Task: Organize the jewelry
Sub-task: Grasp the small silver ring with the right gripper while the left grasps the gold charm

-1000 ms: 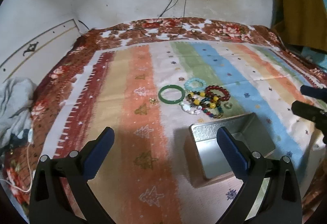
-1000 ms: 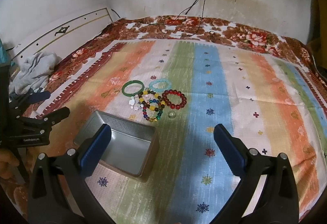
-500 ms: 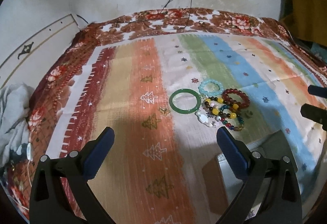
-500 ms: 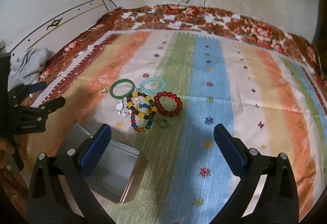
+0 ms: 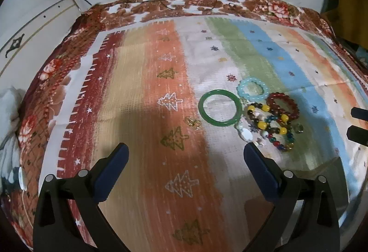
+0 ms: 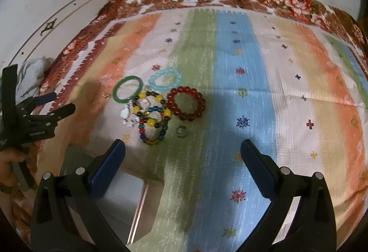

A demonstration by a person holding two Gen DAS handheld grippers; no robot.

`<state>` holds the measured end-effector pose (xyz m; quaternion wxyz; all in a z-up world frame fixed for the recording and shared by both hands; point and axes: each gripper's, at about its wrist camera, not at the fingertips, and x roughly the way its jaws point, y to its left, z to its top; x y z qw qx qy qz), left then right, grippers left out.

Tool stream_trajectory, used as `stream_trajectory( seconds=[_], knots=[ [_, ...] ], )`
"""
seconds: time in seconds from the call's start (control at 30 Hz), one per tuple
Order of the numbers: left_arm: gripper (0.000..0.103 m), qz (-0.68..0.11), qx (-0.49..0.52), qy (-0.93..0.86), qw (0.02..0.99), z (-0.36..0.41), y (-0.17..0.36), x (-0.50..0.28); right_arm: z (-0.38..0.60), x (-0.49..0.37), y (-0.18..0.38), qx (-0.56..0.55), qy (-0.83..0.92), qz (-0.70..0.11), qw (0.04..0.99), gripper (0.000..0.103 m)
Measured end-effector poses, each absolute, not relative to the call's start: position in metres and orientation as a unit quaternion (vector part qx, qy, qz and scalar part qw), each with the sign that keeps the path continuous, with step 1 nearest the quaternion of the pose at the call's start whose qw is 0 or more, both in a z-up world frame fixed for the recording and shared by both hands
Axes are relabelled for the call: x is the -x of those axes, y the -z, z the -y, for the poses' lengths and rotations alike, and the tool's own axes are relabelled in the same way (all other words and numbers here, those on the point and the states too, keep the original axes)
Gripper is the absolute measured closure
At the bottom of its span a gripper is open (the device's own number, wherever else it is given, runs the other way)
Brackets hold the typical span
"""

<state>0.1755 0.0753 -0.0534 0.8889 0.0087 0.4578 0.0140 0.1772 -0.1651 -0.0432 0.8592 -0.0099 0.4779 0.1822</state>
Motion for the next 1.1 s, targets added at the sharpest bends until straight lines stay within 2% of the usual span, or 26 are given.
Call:
stream_trajectory(
  seconds=[0.2, 0.3, 0.4, 0.47, 0.53, 0.6, 0.83, 0.93, 1.1],
  knots=[
    [0.007, -0.472, -0.008, -0.012, 0.881, -0.079, 0.064, -0.192, 0.164, -0.199, 0.063, 0.015, -0.166, -0.51, 0.844, 0.005],
    [0.017, -0.478, -0.007, -0.014, 0.878, -0.08, 0.069, -0.2, 0.16, -0.206, 0.073, 0.015, -0.167, -0.527, 0.833, 0.005],
    [0.025, -0.486, -0.011, -0.014, 0.874, -0.079, 0.075, -0.209, 0.156, -0.214, 0.083, 0.015, -0.167, -0.544, 0.822, 0.017],
    [0.03, -0.491, -0.011, -0.011, 0.871, -0.08, 0.079, -0.215, 0.154, -0.22, 0.089, 0.01, -0.165, -0.556, 0.815, 0.018],
    [0.04, -0.496, 0.007, 0.002, 0.869, -0.083, 0.083, -0.221, 0.153, -0.224, 0.093, 0.008, -0.165, -0.562, 0.811, 0.018],
    [0.044, -0.501, 0.035, 0.011, 0.865, -0.088, 0.088, -0.226, 0.151, -0.229, 0.096, 0.01, -0.165, -0.565, 0.809, 0.023],
    [0.046, -0.519, 0.043, 0.014, 0.854, -0.092, 0.102, -0.242, 0.145, -0.242, 0.11, 0.02, -0.162, -0.583, 0.796, 0.04],
    [0.053, -0.524, 0.043, 0.012, 0.851, -0.092, 0.106, -0.249, 0.146, -0.248, 0.117, 0.016, -0.158, -0.593, 0.79, 0.042],
    [0.055, -0.533, 0.022, 0.016, 0.846, -0.085, 0.113, -0.259, 0.143, -0.25, 0.12, 0.024, -0.155, -0.596, 0.788, 0.042]
  ],
)
